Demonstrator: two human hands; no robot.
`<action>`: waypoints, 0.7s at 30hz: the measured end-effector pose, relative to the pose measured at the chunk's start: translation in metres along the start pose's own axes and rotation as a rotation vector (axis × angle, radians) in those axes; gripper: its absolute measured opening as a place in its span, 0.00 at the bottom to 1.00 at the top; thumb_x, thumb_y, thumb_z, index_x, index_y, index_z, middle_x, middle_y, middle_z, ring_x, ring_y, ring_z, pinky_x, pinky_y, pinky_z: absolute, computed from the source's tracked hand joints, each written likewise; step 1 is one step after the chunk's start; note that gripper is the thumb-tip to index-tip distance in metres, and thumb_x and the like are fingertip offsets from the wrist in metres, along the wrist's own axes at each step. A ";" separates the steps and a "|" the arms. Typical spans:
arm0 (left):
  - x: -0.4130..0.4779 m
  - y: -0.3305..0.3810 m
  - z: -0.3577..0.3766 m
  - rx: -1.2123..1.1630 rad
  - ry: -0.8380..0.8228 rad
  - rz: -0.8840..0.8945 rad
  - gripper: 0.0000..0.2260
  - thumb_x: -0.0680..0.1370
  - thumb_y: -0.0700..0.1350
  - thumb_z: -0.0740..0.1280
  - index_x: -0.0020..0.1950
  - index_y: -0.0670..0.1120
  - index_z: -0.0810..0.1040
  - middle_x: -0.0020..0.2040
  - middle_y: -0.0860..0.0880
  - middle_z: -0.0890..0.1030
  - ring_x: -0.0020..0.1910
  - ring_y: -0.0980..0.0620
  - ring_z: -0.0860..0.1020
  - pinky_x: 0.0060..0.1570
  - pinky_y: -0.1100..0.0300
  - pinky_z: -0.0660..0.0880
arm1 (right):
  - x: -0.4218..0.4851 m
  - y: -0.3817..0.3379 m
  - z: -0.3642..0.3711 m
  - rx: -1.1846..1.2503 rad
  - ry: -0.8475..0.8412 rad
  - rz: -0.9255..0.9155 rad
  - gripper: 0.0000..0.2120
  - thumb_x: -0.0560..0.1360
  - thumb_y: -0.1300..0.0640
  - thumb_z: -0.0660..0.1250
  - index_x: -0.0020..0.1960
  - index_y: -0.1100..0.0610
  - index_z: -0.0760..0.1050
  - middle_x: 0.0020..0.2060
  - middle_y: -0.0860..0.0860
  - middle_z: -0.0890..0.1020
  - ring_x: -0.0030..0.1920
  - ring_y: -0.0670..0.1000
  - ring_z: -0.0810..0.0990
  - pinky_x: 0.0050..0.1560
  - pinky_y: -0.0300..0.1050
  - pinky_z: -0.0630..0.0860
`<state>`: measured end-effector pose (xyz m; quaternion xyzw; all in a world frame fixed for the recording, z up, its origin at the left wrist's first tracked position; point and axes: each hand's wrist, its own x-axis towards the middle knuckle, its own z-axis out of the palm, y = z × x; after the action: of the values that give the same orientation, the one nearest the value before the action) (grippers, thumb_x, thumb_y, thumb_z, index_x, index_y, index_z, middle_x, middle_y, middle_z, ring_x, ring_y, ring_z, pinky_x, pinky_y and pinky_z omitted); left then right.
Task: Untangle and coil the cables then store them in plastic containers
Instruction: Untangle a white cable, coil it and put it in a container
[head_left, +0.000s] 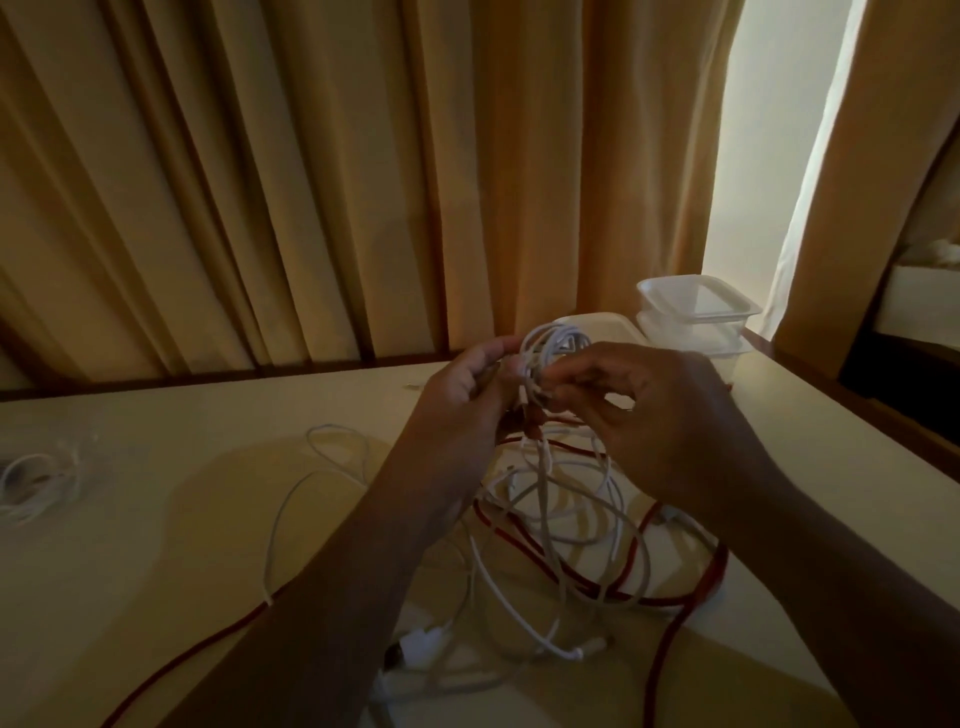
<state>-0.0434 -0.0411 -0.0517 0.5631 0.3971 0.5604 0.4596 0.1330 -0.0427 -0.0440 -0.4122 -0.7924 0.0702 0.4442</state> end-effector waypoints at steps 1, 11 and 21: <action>0.000 -0.001 0.001 0.007 -0.011 -0.002 0.10 0.85 0.44 0.63 0.65 0.51 0.79 0.52 0.47 0.87 0.49 0.49 0.86 0.52 0.49 0.82 | 0.000 0.001 0.001 -0.005 0.016 -0.001 0.12 0.76 0.56 0.73 0.58 0.46 0.82 0.49 0.37 0.83 0.48 0.32 0.81 0.49 0.22 0.73; 0.000 -0.005 0.004 -0.186 -0.055 -0.046 0.12 0.84 0.42 0.64 0.67 0.44 0.78 0.51 0.44 0.86 0.45 0.52 0.83 0.42 0.57 0.77 | -0.002 -0.004 0.009 -0.087 0.137 -0.050 0.16 0.70 0.51 0.78 0.55 0.46 0.78 0.45 0.32 0.76 0.46 0.36 0.77 0.46 0.30 0.72; 0.002 -0.006 0.002 -0.286 0.022 -0.068 0.10 0.84 0.40 0.64 0.64 0.46 0.81 0.49 0.45 0.86 0.41 0.55 0.82 0.45 0.56 0.77 | 0.002 0.004 -0.003 0.081 0.033 -0.007 0.12 0.70 0.44 0.72 0.53 0.39 0.76 0.45 0.34 0.80 0.51 0.36 0.80 0.50 0.29 0.77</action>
<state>-0.0407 -0.0375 -0.0568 0.4720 0.3372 0.6013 0.5495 0.1365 -0.0392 -0.0427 -0.3921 -0.7830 0.0938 0.4738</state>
